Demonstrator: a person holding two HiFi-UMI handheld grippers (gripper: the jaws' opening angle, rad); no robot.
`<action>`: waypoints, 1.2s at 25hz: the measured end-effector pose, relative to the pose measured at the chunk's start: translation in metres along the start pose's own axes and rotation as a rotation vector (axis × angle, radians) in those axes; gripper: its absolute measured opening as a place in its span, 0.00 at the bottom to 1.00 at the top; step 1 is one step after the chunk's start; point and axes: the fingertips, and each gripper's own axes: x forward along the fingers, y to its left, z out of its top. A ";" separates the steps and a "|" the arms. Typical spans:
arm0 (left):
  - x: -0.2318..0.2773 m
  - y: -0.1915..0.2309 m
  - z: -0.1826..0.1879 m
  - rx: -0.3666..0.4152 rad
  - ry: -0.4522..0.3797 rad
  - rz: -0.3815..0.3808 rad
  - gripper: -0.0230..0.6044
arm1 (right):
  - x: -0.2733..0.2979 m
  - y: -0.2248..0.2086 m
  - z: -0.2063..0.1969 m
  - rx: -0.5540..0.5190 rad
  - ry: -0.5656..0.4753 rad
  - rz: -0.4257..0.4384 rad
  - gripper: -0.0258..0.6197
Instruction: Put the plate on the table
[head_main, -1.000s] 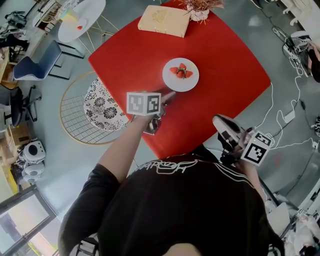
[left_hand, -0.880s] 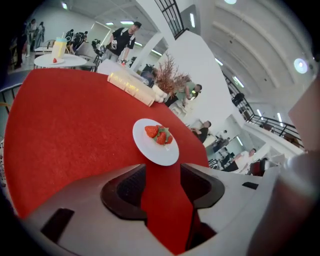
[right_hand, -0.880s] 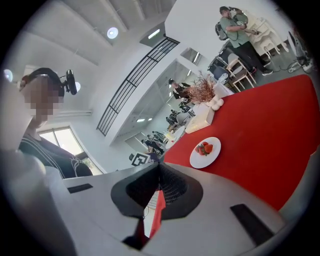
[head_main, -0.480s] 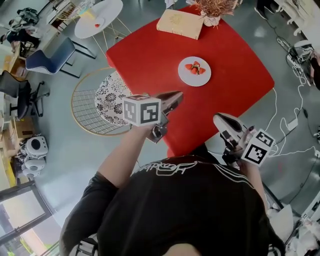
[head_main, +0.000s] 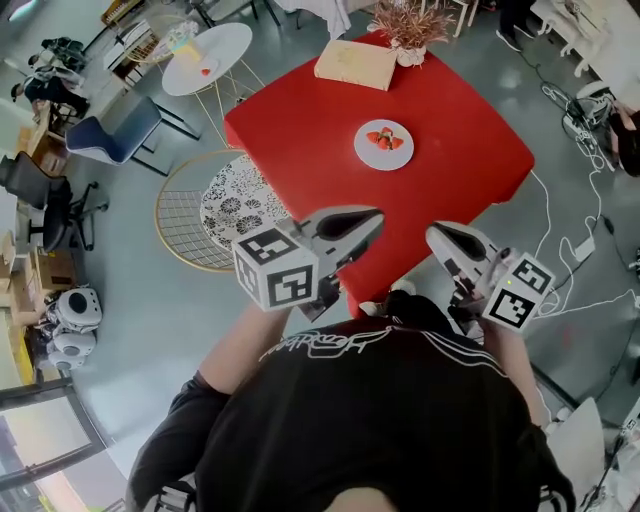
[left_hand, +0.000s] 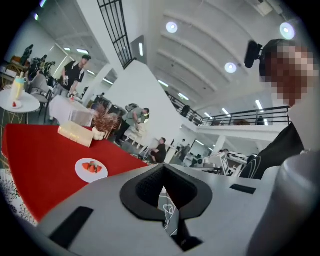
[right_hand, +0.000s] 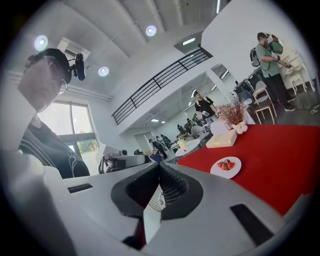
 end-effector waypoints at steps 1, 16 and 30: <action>-0.004 -0.007 0.002 0.008 -0.010 -0.002 0.05 | -0.003 0.004 0.001 -0.015 0.003 0.001 0.05; 0.000 -0.104 -0.003 0.007 -0.097 0.008 0.05 | -0.090 0.025 0.010 -0.058 0.038 0.025 0.05; -0.008 -0.155 -0.033 0.037 -0.147 0.037 0.05 | -0.118 0.063 -0.013 -0.120 0.034 0.087 0.05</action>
